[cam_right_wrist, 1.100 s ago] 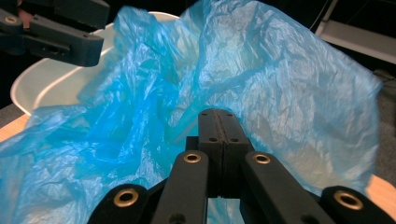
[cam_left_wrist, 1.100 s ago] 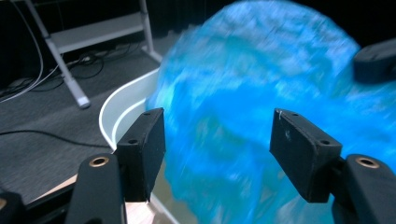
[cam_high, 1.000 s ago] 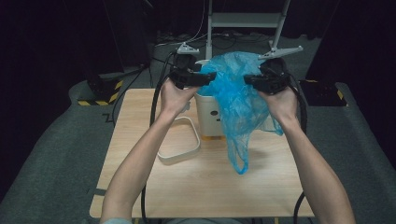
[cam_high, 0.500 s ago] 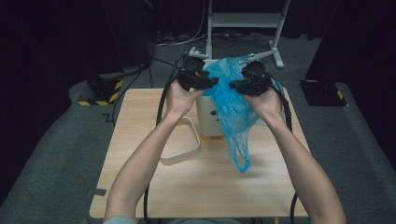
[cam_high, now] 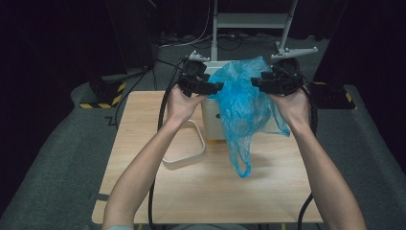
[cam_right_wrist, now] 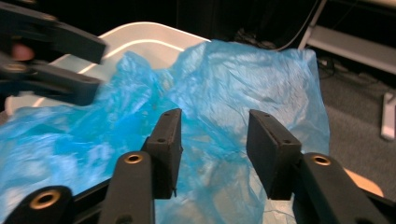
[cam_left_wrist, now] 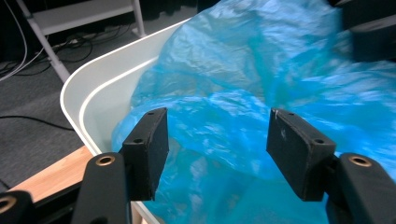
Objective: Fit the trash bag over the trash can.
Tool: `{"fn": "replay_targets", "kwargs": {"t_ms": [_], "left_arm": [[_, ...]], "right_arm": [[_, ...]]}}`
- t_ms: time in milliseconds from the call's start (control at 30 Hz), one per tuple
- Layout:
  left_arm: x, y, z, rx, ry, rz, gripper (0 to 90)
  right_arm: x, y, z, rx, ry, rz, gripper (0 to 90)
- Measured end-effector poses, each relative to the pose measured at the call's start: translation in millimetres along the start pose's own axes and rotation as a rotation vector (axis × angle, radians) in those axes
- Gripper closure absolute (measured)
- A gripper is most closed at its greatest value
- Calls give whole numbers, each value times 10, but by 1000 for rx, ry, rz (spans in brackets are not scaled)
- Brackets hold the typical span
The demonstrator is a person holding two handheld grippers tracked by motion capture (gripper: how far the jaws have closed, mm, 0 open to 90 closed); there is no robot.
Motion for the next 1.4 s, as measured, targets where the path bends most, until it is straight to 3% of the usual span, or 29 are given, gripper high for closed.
{"fn": "replay_targets", "kwargs": {"t_ms": [200,233,333,500,800,1067,1200,1233,1333,1400], "left_arm": [[-166,-13,131,-3,-46,19,367],[-212,-12,170,3,-54,21,366],[-241,-13,212,9,-64,20,366],[-228,-38,349,77,-54,-7,383],[-216,-56,431,103,-106,-4,659],[-262,-108,388,128,-131,-21,868],[-272,-123,350,132,-126,-26,898],[-286,-129,321,137,-117,-26,898],[-332,-126,279,120,-113,-10,895],[-355,-116,279,101,-124,7,804]], "right_arm": [[168,-58,6,16,26,-35,665],[192,-50,7,-3,-2,-33,736],[189,-40,8,-26,-16,-30,798],[133,-15,5,-53,-40,-16,891],[153,49,-139,-70,12,-15,896],[400,16,-313,-65,80,-68,894],[453,-20,-342,-58,92,-89,858],[449,-24,-339,-49,100,-84,797],[363,3,-322,-26,113,-56,733],[318,17,-313,-25,110,-44,717]]}}
Point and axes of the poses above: each handheld gripper's, and its own axes: x roughly forward along the jaws, y roughly out of its top, z roughly to its right, the point moved 9 cm from there along x, roughly forward along the jaws, and after that the axes turned 7 degrees about y, right-handed, at the moved point
